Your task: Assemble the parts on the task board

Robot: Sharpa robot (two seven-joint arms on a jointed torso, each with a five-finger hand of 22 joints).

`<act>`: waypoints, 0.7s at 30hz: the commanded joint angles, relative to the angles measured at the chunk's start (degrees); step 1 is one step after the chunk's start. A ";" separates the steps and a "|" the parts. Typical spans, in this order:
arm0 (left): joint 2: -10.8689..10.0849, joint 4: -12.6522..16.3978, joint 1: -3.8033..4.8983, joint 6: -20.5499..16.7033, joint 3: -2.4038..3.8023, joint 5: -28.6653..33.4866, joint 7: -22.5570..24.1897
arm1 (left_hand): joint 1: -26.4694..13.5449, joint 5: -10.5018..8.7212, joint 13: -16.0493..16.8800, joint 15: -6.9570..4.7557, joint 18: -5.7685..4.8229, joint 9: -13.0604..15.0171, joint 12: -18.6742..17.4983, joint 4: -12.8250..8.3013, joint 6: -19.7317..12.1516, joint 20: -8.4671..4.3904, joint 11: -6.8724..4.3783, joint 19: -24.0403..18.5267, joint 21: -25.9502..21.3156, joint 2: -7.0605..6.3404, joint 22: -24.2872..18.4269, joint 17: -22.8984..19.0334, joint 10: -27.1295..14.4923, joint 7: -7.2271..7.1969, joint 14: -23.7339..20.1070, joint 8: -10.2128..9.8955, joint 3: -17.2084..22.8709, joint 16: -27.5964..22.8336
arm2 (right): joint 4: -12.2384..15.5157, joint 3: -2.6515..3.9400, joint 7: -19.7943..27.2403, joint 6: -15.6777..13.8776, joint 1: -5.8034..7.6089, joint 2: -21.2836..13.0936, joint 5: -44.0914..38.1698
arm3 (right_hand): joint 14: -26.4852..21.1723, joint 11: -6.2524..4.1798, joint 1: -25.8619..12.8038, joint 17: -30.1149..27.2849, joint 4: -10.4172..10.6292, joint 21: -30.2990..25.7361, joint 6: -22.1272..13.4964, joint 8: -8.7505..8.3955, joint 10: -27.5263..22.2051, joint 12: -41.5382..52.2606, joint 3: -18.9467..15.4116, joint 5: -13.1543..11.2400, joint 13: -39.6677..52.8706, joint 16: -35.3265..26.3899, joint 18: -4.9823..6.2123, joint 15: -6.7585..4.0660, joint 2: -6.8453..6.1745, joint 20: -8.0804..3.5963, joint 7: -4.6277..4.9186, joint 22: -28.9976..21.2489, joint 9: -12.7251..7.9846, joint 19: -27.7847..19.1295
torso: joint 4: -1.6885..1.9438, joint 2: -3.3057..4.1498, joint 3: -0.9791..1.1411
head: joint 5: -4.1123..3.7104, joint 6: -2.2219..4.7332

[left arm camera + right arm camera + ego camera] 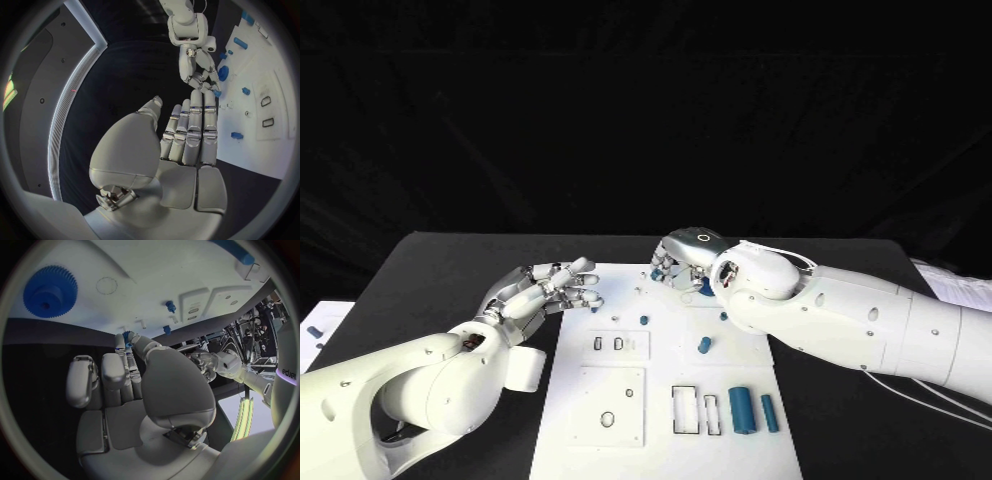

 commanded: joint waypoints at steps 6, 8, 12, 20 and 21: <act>0.20 0.41 0.11 1.30 0.05 0.13 0.09 | 0.43 -0.17 -0.01 0.23 0.57 -0.05 -0.18 -0.31 -0.07 0.07 0.10 0.47 0.18 -0.02 -0.04 0.09 -0.15 0.36 0.10 -0.27 0.04 -0.20 | -3.42 0.02 -2.43 -0.79 0.08 3.21 -1.52 | 1.51 0.40 -0.73 0.18 0.59 0.27 0.28 -0.29 -0.18 -0.11 0.06 -0.32 -0.06 0.42 -0.57 -0.27 -0.36 0.05 0.09 0.13 1.09 0.24 | 0.09 0.16 -0.04 | 0.20 0.10; 0.20 0.46 0.12 1.29 0.06 0.13 0.10 | 0.51 -0.16 0.00 0.24 0.57 -0.04 -0.24 -0.39 -0.08 0.08 0.11 0.46 0.18 0.01 -0.04 0.15 -0.16 0.37 0.09 -0.31 0.07 -0.24 | -4.25 0.02 -2.50 -0.63 0.07 3.84 -1.58 | 1.52 0.40 -0.76 0.27 0.62 0.29 0.27 -0.31 -0.20 -0.12 0.05 -0.35 -0.06 0.49 -0.58 -0.26 -0.39 0.05 0.09 0.16 1.09 0.25 | 0.16 0.22 -0.08 | 0.18 0.08; 0.20 0.52 0.15 1.32 0.06 0.13 0.08 | 0.51 -0.16 0.00 0.24 0.57 -0.04 -0.24 -0.39 -0.08 0.08 0.11 0.46 0.18 0.01 -0.04 0.15 -0.16 0.37 0.09 -0.31 0.07 -0.24 | -5.53 0.01 -2.48 -0.26 0.06 4.78 -1.63 | 1.51 0.41 -0.79 0.33 0.67 0.33 0.23 -0.36 -0.26 -0.14 0.04 -0.39 -0.08 0.57 -0.58 -0.26 -0.46 0.06 0.11 0.22 1.10 0.27 | 0.13 0.28 -0.04 | 0.30 0.04; 0.21 0.51 0.18 1.38 0.06 0.13 0.02 | 0.51 -0.16 0.00 0.24 0.57 -0.04 -0.24 -0.39 -0.08 0.08 0.11 0.46 0.18 0.01 -0.04 0.15 -0.16 0.37 0.09 -0.31 0.07 -0.24 | -6.83 0.00 -2.30 0.73 0.04 5.82 -1.66 | 1.49 0.43 -0.83 0.34 0.72 0.33 0.18 -0.42 -0.33 -0.15 0.03 -0.43 -0.08 0.62 -0.58 -0.24 -0.53 0.07 0.14 0.21 1.10 0.23 | 0.14 0.32 -0.05 | 0.45 0.02; 0.21 0.51 0.18 1.39 0.06 0.13 0.01 | 0.51 -0.16 0.00 0.24 0.57 -0.04 -0.24 -0.39 -0.08 0.08 0.11 0.46 0.18 0.01 -0.04 0.15 -0.16 0.37 0.09 -0.31 0.07 -0.24 | -6.94 0.00 -2.28 0.83 0.04 5.92 -1.66 | 1.49 0.43 -0.83 0.34 0.72 0.33 0.18 -0.42 -0.33 -0.15 0.03 -0.43 -0.08 0.62 -0.58 -0.24 -0.53 0.07 0.14 0.21 1.10 0.23 | 0.14 0.33 -0.04 | 0.47 0.00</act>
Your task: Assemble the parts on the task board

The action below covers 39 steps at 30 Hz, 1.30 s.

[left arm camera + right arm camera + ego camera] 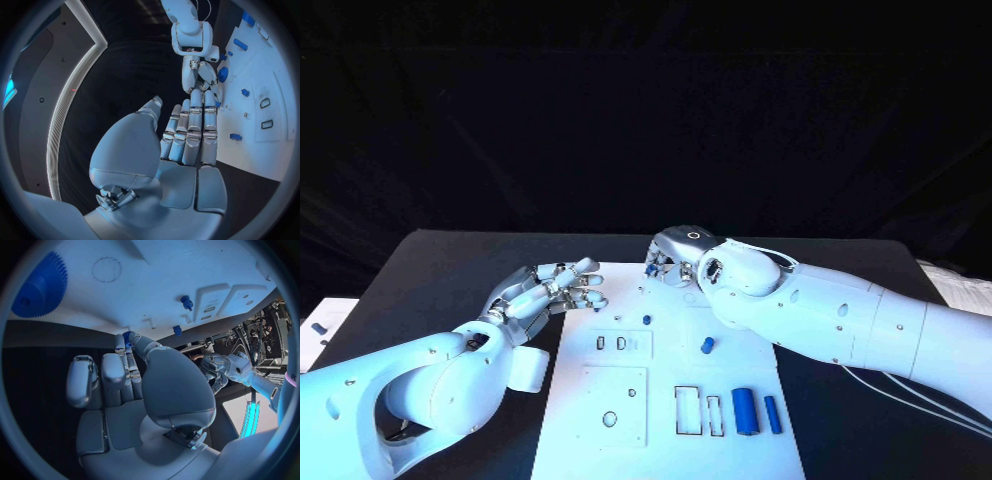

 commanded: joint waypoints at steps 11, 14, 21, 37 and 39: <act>0.17 0.11 0.15 1.26 0.05 0.12 0.06 | 0.51 -0.16 0.00 0.24 0.58 -0.05 -0.24 -0.39 -0.08 0.08 0.11 0.47 0.18 0.01 -0.04 0.05 -0.16 0.37 0.09 -0.32 0.07 -0.24 | -1.17 -0.03 0.13 2.27 -0.03 1.24 -0.91 | 1.47 0.24 -0.52 0.13 0.42 0.38 0.28 0.16 -0.17 -0.14 -0.06 -0.27 -0.10 0.40 -0.59 -0.22 -0.23 0.09 0.23 0.10 1.11 0.24 | 0.12 0.03 -0.04 | 0.08 -0.26; 0.15 0.08 0.16 1.28 0.05 0.12 0.00 | 0.51 -0.16 0.00 0.24 0.58 -0.05 -0.24 -0.39 -0.08 0.08 0.11 0.47 0.18 0.01 -0.04 0.05 -0.16 0.37 0.09 -0.32 0.07 -0.24 | -1.13 -0.04 0.30 2.49 -0.05 1.31 -0.88 | 1.46 0.26 -0.59 0.15 0.48 0.39 0.27 0.14 -0.18 -0.13 -0.08 -0.28 -0.10 0.43 -0.59 -0.21 -0.27 0.10 0.25 0.11 1.12 0.23 | 0.14 0.05 -0.08 | 0.05 -0.24; 0.17 0.10 0.18 1.44 0.05 0.12 -0.17 | 0.58 -0.16 0.02 0.25 0.58 -0.03 -0.32 -0.47 -0.07 0.09 0.12 0.46 0.17 0.05 -0.05 0.14 -0.15 0.38 0.07 -0.37 0.09 -0.30 | -1.37 -0.05 0.20 2.65 -0.07 1.58 -0.85 | 1.43 0.29 -0.75 0.17 0.65 0.41 0.23 0.07 -0.24 -0.14 -0.13 -0.28 -0.10 0.52 -0.59 -0.18 -0.38 0.13 0.28 0.14 1.14 0.21 | 0.30 0.03 -0.13 | 0.09 -0.24; 0.11 0.07 0.25 1.45 0.05 0.12 -0.30 | 0.58 -0.16 0.02 0.25 0.58 -0.03 -0.32 -0.47 -0.07 0.09 0.12 0.46 0.17 0.05 -0.05 0.14 -0.15 0.38 0.07 -0.37 0.09 -0.30 | -1.78 -0.11 -1.29 0.52 -0.07 1.75 -0.80 | -1.88 3.23 -2.07 -10.95 2.40 -4.66 -13.99 -0.52 -12.50 0.02 -4.90 -1.09 -0.27 -7.07 1.37 2.25 -4.89 2.33 3.40 -9.41 -0.65 -6.81 | 0.48 0.03 -0.15 | -0.14 -0.32; 0.07 0.08 0.25 1.46 0.05 0.12 -0.32 | 0.58 -0.16 0.02 0.25 0.58 -0.03 -0.32 -0.47 -0.07 0.09 0.12 0.46 0.17 0.05 -0.05 0.14 -0.15 0.38 0.07 -0.37 0.09 -0.30 | -1.06 -0.11 -0.95 -0.11 -0.07 1.10 -0.47 | -1.84 3.26 -1.78 -11.07 2.40 -4.74 -13.83 -0.41 -12.52 0.14 -5.22 -1.02 -0.23 -7.14 1.38 2.25 -4.73 2.38 3.39 -9.49 -0.57 -6.82 | 0.50 0.04 -0.14 | -0.23 -0.31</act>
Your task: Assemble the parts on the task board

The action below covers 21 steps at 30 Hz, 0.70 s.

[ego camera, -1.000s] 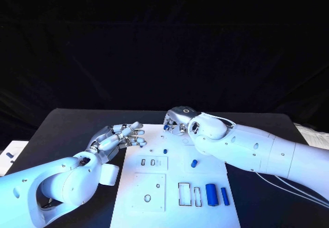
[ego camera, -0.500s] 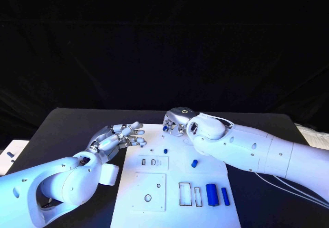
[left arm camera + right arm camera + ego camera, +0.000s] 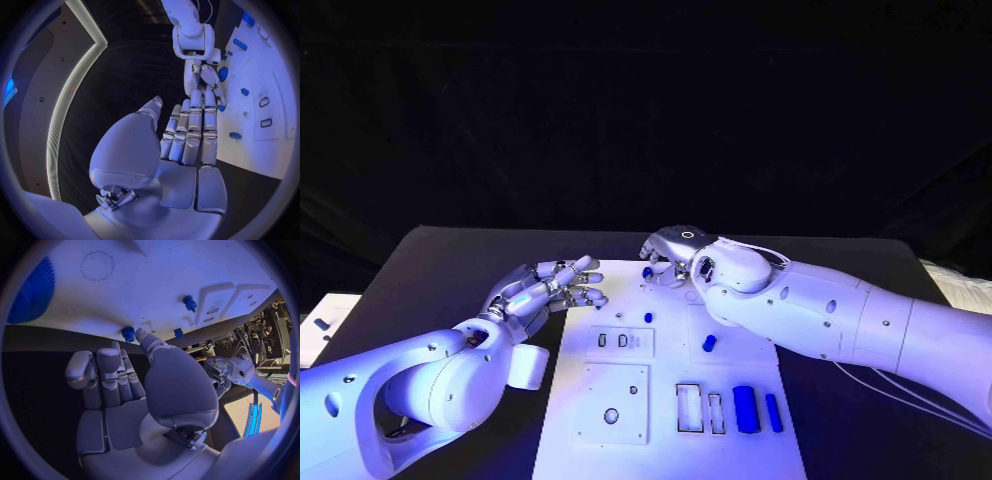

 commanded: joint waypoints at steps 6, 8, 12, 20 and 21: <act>-0.29 0.24 0.11 1.22 0.05 0.11 0.20 | 0.61 -0.16 0.03 0.26 0.58 -0.03 -0.37 -0.34 -0.09 0.10 0.13 0.44 0.16 0.06 -0.06 0.12 -0.16 0.40 0.04 -0.42 -0.08 -0.35 | 5.86 0.27 1.11 -3.03 0.00 -5.78 4.34 | 1.14 -0.44 2.20 3.21 -0.03 1.59 3.17 0.89 4.07 2.13 -0.23 1.85 0.57 2.71 -0.23 -0.42 1.25 -0.26 -0.21 3.34 0.68 2.39 | -0.01 -0.06 -0.03 | -0.35 0.09; -0.51 0.33 0.12 1.22 0.04 0.05 0.22 | 0.61 -0.16 0.03 0.26 0.58 -0.03 -0.37 -0.34 -0.09 0.10 0.13 0.44 0.16 0.06 -0.06 0.12 -0.16 0.40 0.04 -0.42 -0.08 -0.35 | 8.32 0.59 1.05 -2.93 0.04 -8.43 6.52 | 1.59 -0.73 2.35 4.77 0.15 2.48 4.04 1.02 5.74 2.70 0.01 2.45 0.71 4.03 -0.56 -0.63 1.26 -0.41 -0.27 5.00 0.76 3.53 | -0.17 -0.09 -0.05 | -0.42 0.19; -0.81 0.42 0.12 1.27 0.04 -0.12 0.24 | 0.61 -0.16 0.03 0.26 0.58 -0.03 -0.37 -0.34 -0.09 0.10 0.13 0.44 0.16 0.06 -0.06 0.12 -0.16 0.40 0.04 -0.42 -0.08 -0.35 | 12.99 1.11 -0.27 -1.69 0.19 -13.74 10.56 | 2.71 -2.04 2.03 9.49 0.84 4.86 5.80 1.37 12.46 5.63 -0.10 2.65 2.20 7.77 -1.43 -1.54 0.69 -1.02 -0.83 9.50 0.90 6.55 | -0.60 -0.28 -0.02 | -0.57 0.31; -0.78 0.19 0.11 1.51 0.03 -0.08 0.19 | 0.64 -0.16 0.04 0.27 0.58 -0.03 -0.42 -0.38 -0.09 0.11 0.14 0.42 0.15 0.09 -0.07 0.16 -0.16 0.41 0.01 -0.45 -0.07 -0.39 | 16.79 1.46 -4.61 2.64 0.49 -19.98 13.90 | 4.38 -4.31 1.48 23.69 3.62 9.74 4.97 0.09 19.38 18.22 -5.81 3.77 16.49 18.21 -3.38 -3.58 -1.91 -3.27 -2.68 19.03 0.31 12.71 | -1.31 -0.63 0.14 | -0.53 0.48; -0.76 0.17 0.11 1.54 0.03 -0.08 0.19 | 0.64 -0.16 0.04 0.27 0.58 -0.03 -0.42 -0.38 -0.09 0.11 0.14 0.42 0.15 0.09 -0.07 0.16 -0.16 0.41 0.01 -0.45 -0.07 -0.39 | 16.76 1.46 -4.85 2.92 0.49 -20.13 13.97 | 4.41 -4.28 1.38 24.33 3.84 9.83 4.76 0.02 19.48 18.93 -6.09 3.75 17.28 18.58 -3.43 -3.49 -1.89 -3.26 -2.60 19.24 0.27 12.82 | -1.33 -0.63 0.14 | -0.52 0.48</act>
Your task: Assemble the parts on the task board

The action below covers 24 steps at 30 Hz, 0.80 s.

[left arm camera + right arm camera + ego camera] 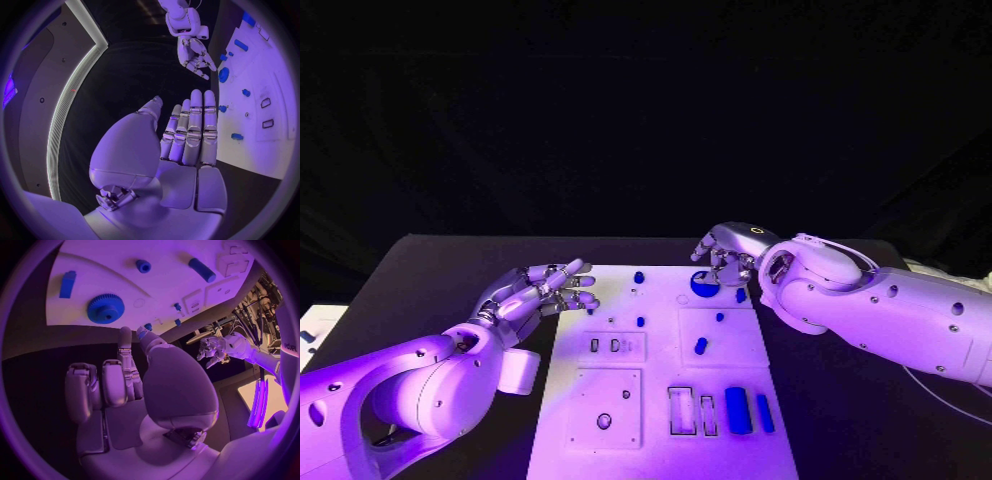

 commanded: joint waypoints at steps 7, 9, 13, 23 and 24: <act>0.28 -0.17 0.06 1.53 0.04 -0.05 0.18 | 0.64 -0.16 0.04 0.27 0.57 -0.03 -0.20 -0.38 -0.09 0.11 0.14 0.42 0.15 0.09 -0.07 0.10 -0.16 0.41 0.01 -0.23 -0.07 -0.39 | -0.56 0.06 -5.02 5.88 0.01 -0.91 3.23 | 3.02 0.70 2.04 7.61 4.47 1.16 -1.89 -0.31 -4.03 22.91 -6.36 1.23 28.01 5.01 -1.46 0.46 0.57 0.59 0.59 6.11 -0.06 1.35 | -0.27 -0.21 0.04 | -0.01 0.03; 0.28 -0.22 0.06 1.54 0.04 -0.04 0.17 | 0.64 -0.16 0.04 0.27 0.57 -0.03 -0.20 -0.38 -0.09 0.11 0.14 0.42 0.15 0.09 -0.07 0.10 -0.16 0.41 0.01 -0.23 -0.07 -0.39 | -0.83 0.06 -5.31 6.40 -0.02 -0.80 3.11 | 3.14 0.82 2.65 8.69 5.25 1.26 -2.08 -0.29 -3.80 27.09 -7.21 1.26 32.81 5.65 -1.50 0.58 0.72 0.71 0.69 6.35 -0.04 1.47 | -0.26 -0.19 0.03 | -0.01 0.02; 0.30 -0.31 0.06 1.56 0.03 -0.04 0.18 | 0.64 -0.16 0.04 0.27 0.57 -0.03 -0.20 -0.38 -0.09 0.11 0.14 0.42 0.15 0.09 -0.07 0.10 -0.16 0.41 0.01 -0.23 -0.07 -0.39 | -1.72 0.06 -5.68 7.02 -0.12 -0.27 2.90 | 3.40 0.98 3.71 10.74 6.39 1.60 -2.08 -0.20 -2.26 36.05 -8.35 1.51 42.29 6.81 -1.67 0.78 1.08 0.90 0.83 7.18 0.02 1.99 | -0.24 -0.16 0.03 | -0.04 -0.06; 0.40 -0.44 0.06 1.63 0.03 -0.04 0.13 | 0.64 -0.16 0.04 0.27 0.57 -0.03 -0.20 -0.38 -0.09 0.11 0.14 0.42 0.15 0.09 -0.07 0.10 -0.16 0.41 0.01 -0.23 -0.07 -0.39 | -4.38 0.03 -5.49 8.52 -0.35 1.61 2.83 | 3.66 1.08 4.42 12.72 7.20 2.00 -1.49 0.08 -0.30 44.18 -9.26 2.98 50.55 7.88 -1.87 0.89 1.50 1.04 0.86 8.15 0.13 2.62 | -0.10 -0.18 0.01 | -0.05 -0.26; 0.41 -0.45 0.06 1.64 0.03 -0.04 0.11 | 0.64 -0.16 0.04 0.27 0.57 -0.03 -0.20 -0.38 -0.09 0.11 0.14 0.42 0.15 0.09 -0.07 0.10 -0.16 0.41 0.01 -0.23 -0.07 -0.39 | -4.54 0.03 -5.50 8.82 -0.38 1.74 2.91 | 3.78 1.09 4.42 13.39 7.27 2.11 -1.42 0.10 0.00 45.16 -9.35 2.98 51.47 8.21 -1.93 0.91 1.56 1.06 0.87 8.42 0.13 2.81 | -0.10 -0.18 0.01 | -0.05 -0.29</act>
